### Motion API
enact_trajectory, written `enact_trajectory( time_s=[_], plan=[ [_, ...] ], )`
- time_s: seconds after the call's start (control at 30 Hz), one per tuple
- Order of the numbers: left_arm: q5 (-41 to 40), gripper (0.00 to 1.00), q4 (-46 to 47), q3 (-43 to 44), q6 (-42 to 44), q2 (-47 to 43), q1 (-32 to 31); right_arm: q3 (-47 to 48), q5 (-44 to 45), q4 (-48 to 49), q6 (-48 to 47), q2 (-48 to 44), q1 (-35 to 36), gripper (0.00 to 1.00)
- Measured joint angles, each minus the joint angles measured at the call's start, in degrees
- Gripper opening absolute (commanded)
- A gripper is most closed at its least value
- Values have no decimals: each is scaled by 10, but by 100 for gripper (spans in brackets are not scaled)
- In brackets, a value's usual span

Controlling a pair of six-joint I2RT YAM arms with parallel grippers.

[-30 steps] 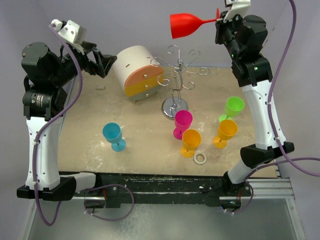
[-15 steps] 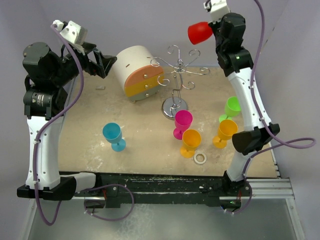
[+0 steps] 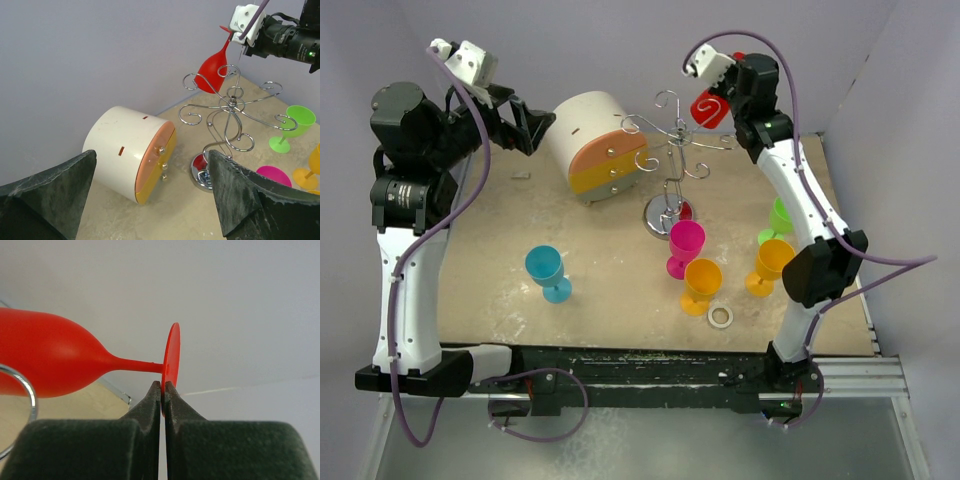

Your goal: Place the wine glass upside down on the wine glass rack

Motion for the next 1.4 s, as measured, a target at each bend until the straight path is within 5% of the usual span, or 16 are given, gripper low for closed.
enact_trajectory(
  time_s=[0.53, 1.4],
  plan=[
    [0, 96, 1, -13, 0, 1, 1, -16, -163, -69, -143, -41, 3, 0],
    [0, 97, 1, -21, 1, -1, 1, 22, -280, -175, -255, -35, 10, 0]
  ],
)
